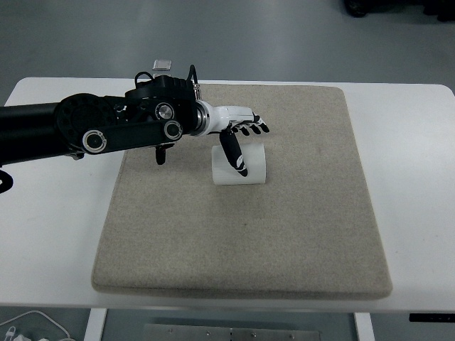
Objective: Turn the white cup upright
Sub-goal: 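Lower the left hand and hook fingers into the cup's open end, then close the left hand fingers around the cup rim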
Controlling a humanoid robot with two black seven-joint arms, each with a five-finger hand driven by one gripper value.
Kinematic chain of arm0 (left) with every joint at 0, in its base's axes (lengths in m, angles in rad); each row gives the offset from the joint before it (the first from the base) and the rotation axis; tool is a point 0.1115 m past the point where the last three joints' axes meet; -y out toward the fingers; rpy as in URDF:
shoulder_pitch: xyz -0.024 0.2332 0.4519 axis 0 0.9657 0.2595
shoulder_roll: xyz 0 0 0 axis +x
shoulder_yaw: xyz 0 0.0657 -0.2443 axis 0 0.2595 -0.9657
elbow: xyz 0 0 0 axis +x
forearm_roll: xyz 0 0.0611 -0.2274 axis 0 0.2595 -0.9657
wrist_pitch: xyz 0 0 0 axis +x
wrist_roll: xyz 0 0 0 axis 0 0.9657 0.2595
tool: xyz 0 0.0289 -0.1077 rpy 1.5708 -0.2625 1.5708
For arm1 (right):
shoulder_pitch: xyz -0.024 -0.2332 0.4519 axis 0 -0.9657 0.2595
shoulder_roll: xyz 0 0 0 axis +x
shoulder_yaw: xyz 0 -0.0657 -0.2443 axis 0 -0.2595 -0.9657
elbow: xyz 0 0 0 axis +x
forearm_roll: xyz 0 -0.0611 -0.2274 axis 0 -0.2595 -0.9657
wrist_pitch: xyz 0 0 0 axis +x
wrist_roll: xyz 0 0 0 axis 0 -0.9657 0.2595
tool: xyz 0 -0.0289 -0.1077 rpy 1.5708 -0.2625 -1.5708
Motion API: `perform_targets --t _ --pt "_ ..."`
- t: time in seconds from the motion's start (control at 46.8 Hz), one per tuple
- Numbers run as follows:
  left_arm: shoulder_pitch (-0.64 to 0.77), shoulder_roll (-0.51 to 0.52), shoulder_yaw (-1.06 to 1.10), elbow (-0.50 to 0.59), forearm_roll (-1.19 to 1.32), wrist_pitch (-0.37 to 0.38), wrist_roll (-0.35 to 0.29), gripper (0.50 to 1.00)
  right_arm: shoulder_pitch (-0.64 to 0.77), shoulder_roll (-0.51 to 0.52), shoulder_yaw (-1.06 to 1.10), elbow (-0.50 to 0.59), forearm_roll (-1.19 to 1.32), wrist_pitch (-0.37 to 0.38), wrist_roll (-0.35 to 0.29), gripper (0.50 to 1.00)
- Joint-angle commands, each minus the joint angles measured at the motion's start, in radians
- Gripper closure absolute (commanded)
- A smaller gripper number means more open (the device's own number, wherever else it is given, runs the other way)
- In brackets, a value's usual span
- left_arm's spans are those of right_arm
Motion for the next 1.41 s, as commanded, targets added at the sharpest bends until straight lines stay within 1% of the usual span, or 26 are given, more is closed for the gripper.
perform_targets --t 0.0,0.235,0.684,0.705,0.812,0.833,0.854,0.897,1.047,1.196,1.389 --pt "0.001 -0.001 0.001 0.001 0.006 -0.003 0.0 0.508 0.0 0.0 0.0 0.0 0.0 0.0 0.0 0.57" --pt "0.001 -0.004 0.033 0.004 0.015 -0.004 -0.002 0.508 0.0 0.0 0.0 0.0 0.0 0.0 0.0 0.57" --pt "-0.002 -0.02 0.034 0.004 0.056 -0.007 -0.003 0.544 0.0 0.0 0.0 0.0 0.0 0.0 0.0 0.572" --pt "-0.002 -0.02 0.034 0.003 0.058 -0.007 -0.003 0.557 0.0 0.0 0.0 0.0 0.0 0.0 0.0 0.572" --pt "-0.002 -0.023 0.034 0.003 0.059 -0.009 -0.003 0.566 0.0 0.0 0.0 0.0 0.0 0.0 0.0 0.57" --pt "-0.003 -0.024 0.034 0.003 0.059 -0.009 -0.003 0.574 0.0 0.0 0.0 0.0 0.0 0.0 0.0 0.57" --pt "-0.003 -0.024 0.034 0.003 0.061 -0.009 -0.003 0.593 0.0 0.0 0.0 0.0 0.0 0.0 0.0 0.572" --pt "-0.003 -0.024 0.034 0.001 0.062 -0.009 -0.003 0.6 0.0 0.0 0.0 0.0 0.0 0.0 0.0 0.57" --pt "-0.003 -0.026 0.034 0.001 0.081 -0.021 -0.003 0.6 0.0 0.0 0.0 0.0 0.0 0.0 0.0 0.57" --pt "-0.002 -0.046 0.034 0.003 0.085 -0.023 -0.003 0.596 0.0 0.0 0.0 0.0 0.0 0.0 0.0 0.57" --pt "0.0 -0.047 0.034 0.004 0.087 -0.023 -0.003 0.596 0.0 0.0 0.0 0.0 0.0 0.0 0.0 0.572"
